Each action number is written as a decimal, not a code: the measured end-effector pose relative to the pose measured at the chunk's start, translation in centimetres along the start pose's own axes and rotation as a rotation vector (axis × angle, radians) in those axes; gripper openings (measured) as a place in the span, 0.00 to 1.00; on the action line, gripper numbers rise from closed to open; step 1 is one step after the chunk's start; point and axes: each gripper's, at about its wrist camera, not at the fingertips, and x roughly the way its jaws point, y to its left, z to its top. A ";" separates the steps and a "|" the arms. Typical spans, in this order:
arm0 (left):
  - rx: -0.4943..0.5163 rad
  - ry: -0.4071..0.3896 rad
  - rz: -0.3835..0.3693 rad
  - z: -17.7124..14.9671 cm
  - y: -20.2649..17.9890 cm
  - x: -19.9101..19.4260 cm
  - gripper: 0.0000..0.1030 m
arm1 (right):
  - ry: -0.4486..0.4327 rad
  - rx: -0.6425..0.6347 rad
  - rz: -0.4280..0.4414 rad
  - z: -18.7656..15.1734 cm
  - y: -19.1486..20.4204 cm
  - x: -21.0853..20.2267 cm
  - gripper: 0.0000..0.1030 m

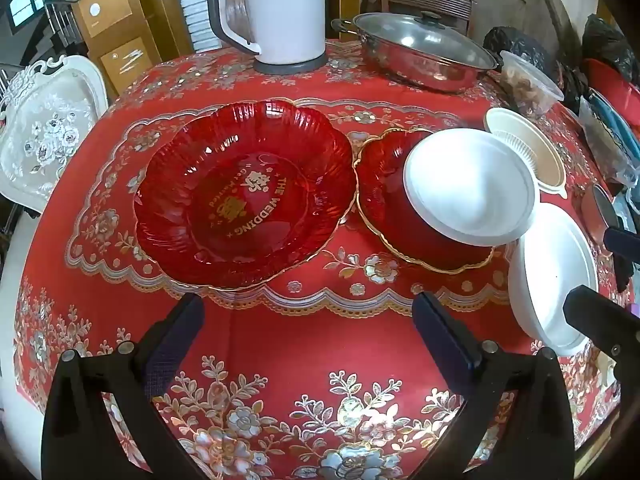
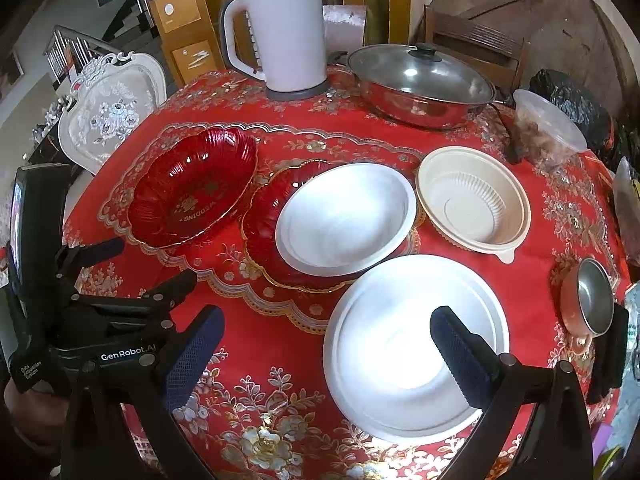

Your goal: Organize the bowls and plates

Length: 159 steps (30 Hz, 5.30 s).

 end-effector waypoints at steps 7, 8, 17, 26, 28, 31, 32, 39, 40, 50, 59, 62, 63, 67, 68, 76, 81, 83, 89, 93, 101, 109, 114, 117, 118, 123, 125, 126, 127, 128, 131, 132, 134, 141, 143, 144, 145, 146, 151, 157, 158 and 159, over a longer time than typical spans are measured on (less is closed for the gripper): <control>-0.004 0.008 -0.002 0.0 0.2 0.2 1.00 | 0.005 -0.007 -0.009 0.3 0.0 0.3 1.00; -0.005 0.009 -0.003 0.0 0.2 0.2 1.00 | 0.003 -0.009 -0.012 0.3 0.0 0.2 1.00; -0.022 0.000 -0.007 0.4 0.4 0.1 1.00 | -0.018 0.012 -0.038 0.6 -0.3 0.2 1.00; -0.012 0.005 -0.024 0.5 -0.4 -0.1 1.00 | -0.016 0.047 -0.061 0.2 -1.3 0.2 1.00; -0.010 0.003 -0.032 0.7 -0.7 -0.2 1.00 | -0.012 0.059 -0.066 0.1 -1.6 0.2 1.00; -0.001 -0.012 -0.037 1.0 -1.2 -0.6 1.00 | -0.018 0.071 -0.073 0.0 -2.0 0.0 1.00; 0.000 -0.015 -0.038 1.2 -1.3 -0.7 1.00 | -0.022 0.073 -0.082 0.0 -2.1 -0.2 1.00; 0.003 -0.044 -0.056 2.4 -2.3 -1.6 1.00 | -0.061 0.085 -0.135 0.0 -2.6 -1.2 1.00; 0.008 -0.049 -0.058 2.6 -2.6 -1.8 1.00 | -0.062 0.090 -0.136 0.0 -2.8 -1.2 1.00; 0.044 -0.060 -0.093 3.6 -5.5 -2.2 1.00 | -0.080 0.159 -0.179 -0.6 -5.4 -2.5 1.00; 0.097 -0.073 -0.139 3.9 -8.8 -2.7 1.00 | -0.087 0.278 -0.224 -2.9 -9.9 -4.3 1.00; 0.123 -0.070 -0.160 3.7 -10.2 -2.9 1.00 | -0.082 0.315 -0.242 -3.9 -11.3 -4.8 1.00; 0.130 -0.070 -0.164 3.6 -10.5 -3.0 1.00 | -0.083 0.322 -0.246 -4.0 -11.6 -5.0 1.00; 0.163 -0.075 -0.175 3.2 -12.0 -3.4 1.00 | -0.091 0.337 -0.251 -4.5 -12.3 -5.8 1.00; 0.167 -0.076 -0.176 3.2 -12.1 -3.5 1.00 | -0.093 0.334 -0.254 -4.6 -12.3 -5.9 1.00; 0.153 -0.083 -0.152 2.9 -11.2 -3.8 1.00 | -0.091 0.296 -0.229 -3.7 -10.7 -5.4 1.00; 0.113 -0.074 -0.131 2.7 -9.3 -3.3 1.00 | -0.091 0.234 -0.204 -2.2 -8.4 -4.6 1.00; 0.089 -0.064 -0.117 2.5 -8.2 -3.0 1.00 | -0.088 0.205 -0.182 -1.4 -7.3 -4.0 1.00; -0.024 -0.034 -0.053 1.7 -2.9 -1.9 1.00 | -0.087 0.060 -0.101 2.7 -2.0 -1.5 1.00; -0.130 -0.001 0.004 1.5 1.8 -0.9 1.00 | -0.086 -0.040 -0.058 5.6 1.6 0.3 1.00; -0.327 0.030 0.094 2.5 9.8 1.1 1.00 | -0.052 -0.203 0.059 12.3 7.0 6.7 1.00; -0.375 0.081 0.130 3.2 12.9 4.0 1.00 | 0.089 -0.207 0.152 16.5 8.3 14.3 0.99; -0.386 0.111 0.118 3.4 13.0 5.7 1.00 | 0.139 -0.206 0.160 17.3 8.6 17.2 0.99; -0.372 0.143 0.103 3.7 12.5 7.1 1.00 | 0.186 -0.171 0.201 17.5 8.4 18.9 0.93; -0.370 0.153 0.098 3.8 12.5 7.4 1.00 | 0.196 -0.164 0.209 17.4 8.3 19.2 0.91; -0.360 0.194 0.080 3.9 12.0 9.0 0.78 | 0.266 -0.136 0.265 16.8 8.5 20.9 0.34; -0.360 0.223 0.068 3.8 12.0 9.6 0.53 | 0.275 -0.133 0.258 16.4 8.6 21.1 0.26; -0.370 0.227 0.051 3.8 12.0 9.9 0.47 | 0.272 -0.135 0.251 16.3 8.6 21.1 0.24; -0.371 0.224 0.060 3.8 12.1 9.8 0.44 | 0.270 -0.132 0.246 16.1 8.5 21.0 0.23; -0.372 0.225 0.060 3.9 12.1 9.9 0.43 | 0.269 -0.127 0.241 16.0 8.4 20.9 0.21; -0.385 0.219 0.068 3.9 12.5 9.9 0.35 | 0.259 -0.124 0.233 15.8 8.1 20.4 0.16; -0.391 0.220 0.065 3.9 12.7 9.9 0.32 | 0.253 -0.132 0.225 15.7 8.2 20.3 0.16; -0.398 0.225 0.056 3.8 13.1 9.9 0.30 | 0.246 -0.149 0.214 15.3 8.5 19.8 0.16; -0.394 0.193 0.118 3.6 15.5 7.6 0.27 | 0.194 -0.179 0.242 13.9 10.7 16.2 0.16; -0.399 0.183 0.129 3.4 16.6 6.7 0.26 | 0.180 -0.187 0.256 13.4 11.8 15.1 0.16; -0.400 0.178 0.136 3.2 17.1 6.2 0.26 | 0.172 -0.198 0.262 13.1 12.5 14.5 0.16; -0.402 0.172 0.144 2.9 17.6 5.9 0.26 | 0.168 -0.208 0.262 12.9 13.2 14.2 0.16; -0.406 0.164 0.152 2.6 18.3 5.3 0.26 | 0.160 -0.224 0.262 12.4 14.0 13.8 0.16; -0.409 0.141 0.202 0.9 20.9 3.0 0.26 | 0.145 -0.247 0.294 10.3 17.8 12.5 0.18; -0.430 0.151 0.224 -1.9 23.8 2.4 0.27 | 0.173 -0.266 0.309 6.6 21.4 12.6 0.21; -0.434 0.153 0.227 -2.4 24.1 2.4 0.27 | 0.182 -0.270 0.308 6.1 21.8 12.8 0.21; -0.441 0.160 0.228 -3.0 24.6 2.7 0.27 | 0.190 -0.272 0.307 5.5 22.1 12.9 0.22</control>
